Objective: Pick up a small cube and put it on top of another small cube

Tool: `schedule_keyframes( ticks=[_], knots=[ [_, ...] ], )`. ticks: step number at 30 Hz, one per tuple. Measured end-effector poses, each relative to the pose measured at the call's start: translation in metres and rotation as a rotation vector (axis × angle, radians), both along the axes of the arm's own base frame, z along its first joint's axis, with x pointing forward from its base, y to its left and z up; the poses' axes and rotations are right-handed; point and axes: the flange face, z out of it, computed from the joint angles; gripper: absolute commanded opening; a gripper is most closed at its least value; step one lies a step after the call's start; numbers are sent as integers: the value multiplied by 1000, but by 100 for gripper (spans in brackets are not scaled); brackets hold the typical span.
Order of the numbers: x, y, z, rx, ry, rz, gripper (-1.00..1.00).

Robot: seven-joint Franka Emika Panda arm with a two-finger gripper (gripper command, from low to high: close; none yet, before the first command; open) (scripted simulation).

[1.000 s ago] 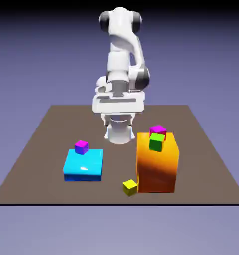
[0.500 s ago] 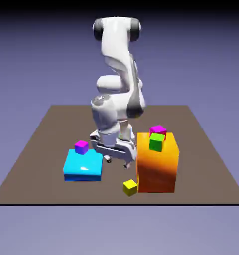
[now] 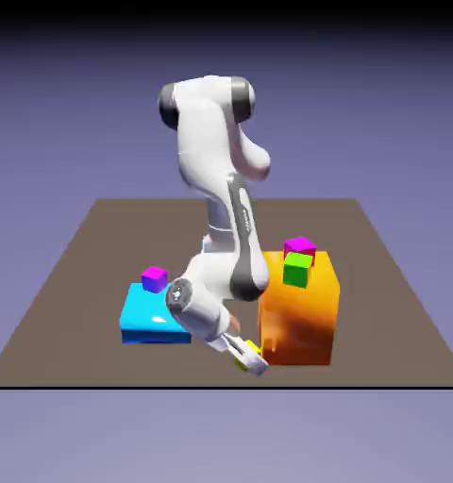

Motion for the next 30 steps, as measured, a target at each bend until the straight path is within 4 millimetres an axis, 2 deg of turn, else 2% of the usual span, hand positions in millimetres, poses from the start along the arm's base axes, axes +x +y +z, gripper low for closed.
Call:
schedule_keyframes(
  ticks=[3, 4, 7, 8, 12, 16, 17, 26, 28, 29, 30],
  knots=[
    [15, -22, 53, 2, -1, -1, -100],
    [21, -20, 64, 2, -20, 54, -100],
    [39, 2, 82, 3, -106, 317, -100],
    [44, 13, 99, 4, -130, 406, -100],
    [53, 64, 189, -23, -199, 754, -100],
    [36, 106, 278, -89, -212, 983, -100],
    [27, 112, 294, -99, -203, 976, -100],
    [-44, 120, 338, -26, -41, 449, -100],
    [-50, 115, 335, 6, 1, 321, -100],
    [-50, 116, 335, 6, 1, 324, -100],
    [-55, 123, 321, 7, 1, 327, -100]
  ],
)
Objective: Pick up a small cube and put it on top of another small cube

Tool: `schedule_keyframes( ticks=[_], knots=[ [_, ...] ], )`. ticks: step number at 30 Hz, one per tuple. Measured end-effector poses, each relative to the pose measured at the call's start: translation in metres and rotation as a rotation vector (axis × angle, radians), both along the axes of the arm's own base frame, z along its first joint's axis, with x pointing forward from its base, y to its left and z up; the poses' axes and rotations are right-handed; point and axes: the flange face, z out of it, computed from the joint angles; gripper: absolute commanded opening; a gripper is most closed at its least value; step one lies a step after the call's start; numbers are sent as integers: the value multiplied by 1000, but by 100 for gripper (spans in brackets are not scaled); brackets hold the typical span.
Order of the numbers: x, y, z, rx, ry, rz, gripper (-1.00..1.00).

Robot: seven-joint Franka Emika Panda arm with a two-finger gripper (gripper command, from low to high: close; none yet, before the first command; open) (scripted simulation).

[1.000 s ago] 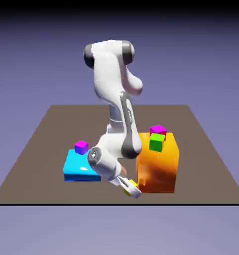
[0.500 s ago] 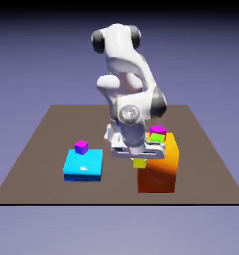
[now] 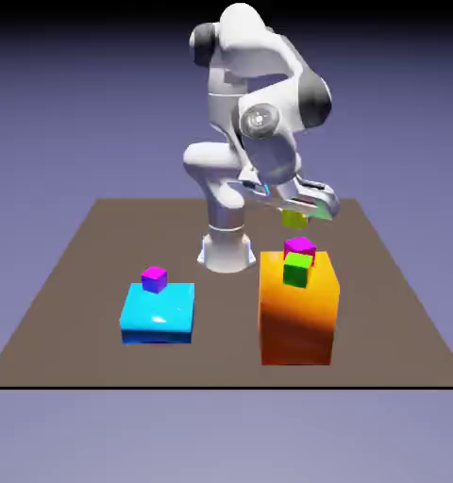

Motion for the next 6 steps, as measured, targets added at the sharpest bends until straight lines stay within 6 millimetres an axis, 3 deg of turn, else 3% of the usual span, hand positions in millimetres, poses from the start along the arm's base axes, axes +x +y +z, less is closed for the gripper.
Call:
schedule_keyframes(
  ticks=[3, 4, 6],
  knots=[
    [-17, 12, -41, -1, 0, -1, -100],
    [-19, 12, -46, -1, 0, -4, 100],
    [-19, 12, -46, -3, 0, -3, 100]
  ],
)
